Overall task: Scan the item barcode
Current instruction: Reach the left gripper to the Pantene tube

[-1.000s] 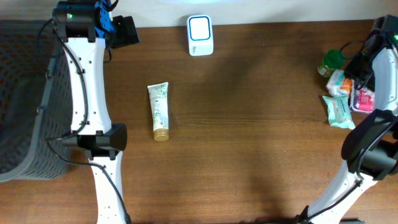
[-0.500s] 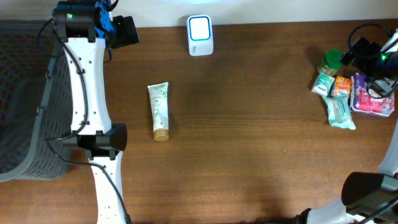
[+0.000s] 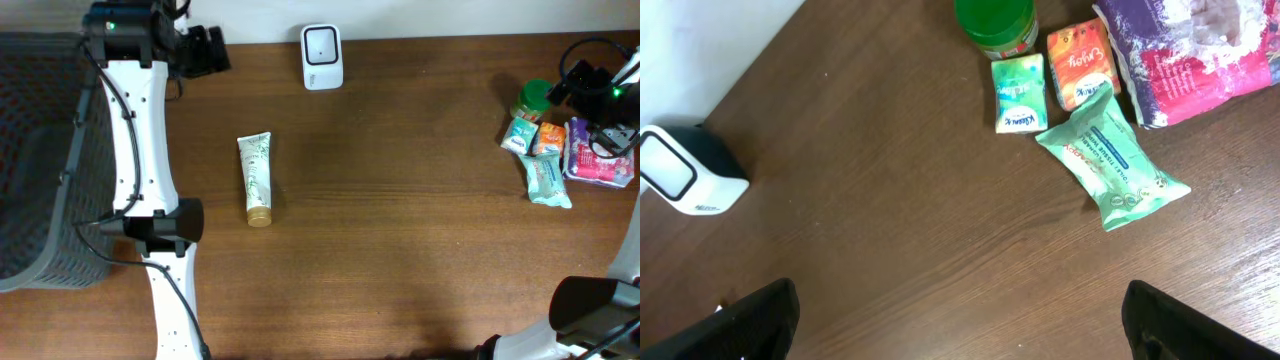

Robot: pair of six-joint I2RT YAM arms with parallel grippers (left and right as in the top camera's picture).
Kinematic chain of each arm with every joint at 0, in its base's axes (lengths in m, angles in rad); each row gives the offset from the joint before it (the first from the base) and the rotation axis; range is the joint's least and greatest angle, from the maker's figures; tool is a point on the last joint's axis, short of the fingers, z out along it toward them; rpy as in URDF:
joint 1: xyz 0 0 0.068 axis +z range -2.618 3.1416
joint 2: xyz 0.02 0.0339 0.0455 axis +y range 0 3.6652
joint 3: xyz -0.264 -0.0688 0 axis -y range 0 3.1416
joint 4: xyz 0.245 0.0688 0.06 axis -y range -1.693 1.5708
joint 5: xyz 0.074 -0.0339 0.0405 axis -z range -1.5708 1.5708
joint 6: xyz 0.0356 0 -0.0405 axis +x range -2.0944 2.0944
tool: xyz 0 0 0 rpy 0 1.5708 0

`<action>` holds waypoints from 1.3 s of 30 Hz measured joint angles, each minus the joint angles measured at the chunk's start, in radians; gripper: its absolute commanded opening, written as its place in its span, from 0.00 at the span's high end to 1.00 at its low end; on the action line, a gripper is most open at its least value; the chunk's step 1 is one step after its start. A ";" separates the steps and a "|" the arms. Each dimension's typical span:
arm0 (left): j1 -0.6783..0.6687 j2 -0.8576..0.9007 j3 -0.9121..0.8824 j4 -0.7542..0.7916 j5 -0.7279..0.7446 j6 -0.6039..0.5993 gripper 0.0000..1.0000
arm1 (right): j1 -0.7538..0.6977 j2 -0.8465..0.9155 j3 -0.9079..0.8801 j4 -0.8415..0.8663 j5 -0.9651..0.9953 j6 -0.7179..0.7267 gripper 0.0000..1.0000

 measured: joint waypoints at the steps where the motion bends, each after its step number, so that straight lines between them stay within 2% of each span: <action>1: -0.005 0.000 -0.008 -0.001 0.113 0.050 0.01 | 0.000 0.000 0.000 0.000 0.000 0.000 0.02; 4: -0.073 0.000 -0.069 -0.001 0.227 0.102 0.01 | 0.000 0.000 0.000 0.000 0.000 0.000 0.01; 7: -0.134 -0.042 -0.203 0.003 0.154 0.114 0.01 | 0.000 0.000 0.000 0.000 0.000 0.000 0.01; 10: -0.150 -0.265 -0.577 0.015 0.054 0.115 0.01 | 0.000 0.000 0.000 0.000 0.000 0.000 0.01; 12: -0.167 -0.349 -0.800 0.023 -0.013 0.064 0.01 | 0.000 0.000 0.000 0.000 -0.001 0.000 0.01; 16: -0.278 -0.327 -1.167 0.302 -0.198 -0.069 0.01 | 0.000 0.002 -0.001 -0.002 -0.003 0.001 0.01; 21: -0.383 -0.327 -1.308 0.486 -0.512 -0.203 0.01 | 0.000 0.002 -0.001 0.000 -0.004 0.000 0.01; 24: -0.396 -0.327 -1.385 0.600 -0.570 -0.229 0.07 | 0.000 0.002 -0.001 -0.001 -0.004 0.000 0.01; 29: -0.402 -0.328 -1.585 0.817 -0.592 -0.237 0.10 | 0.000 0.002 -0.001 -0.002 -0.004 0.001 0.01; 30: -0.404 -0.332 -1.608 0.843 -0.600 -0.242 0.12 | 0.000 0.002 -0.001 -0.001 -0.004 0.001 0.01; 32: -0.404 -0.344 -1.643 0.898 -0.616 -0.245 0.34 | 0.000 0.002 -0.001 -0.001 -0.004 0.000 0.01; 35: -0.410 -0.354 -1.693 0.956 -0.632 -0.250 0.43 | 0.000 0.002 -0.001 0.000 -0.004 0.000 0.01; 38: -0.412 -0.365 -1.727 0.996 -0.642 -0.251 0.69 | 0.000 0.002 -0.001 0.000 -0.004 0.001 0.01; 39: -0.414 -0.364 -1.732 0.996 -0.645 -0.248 0.84 | 0.000 0.002 -0.001 0.000 -0.004 0.000 0.01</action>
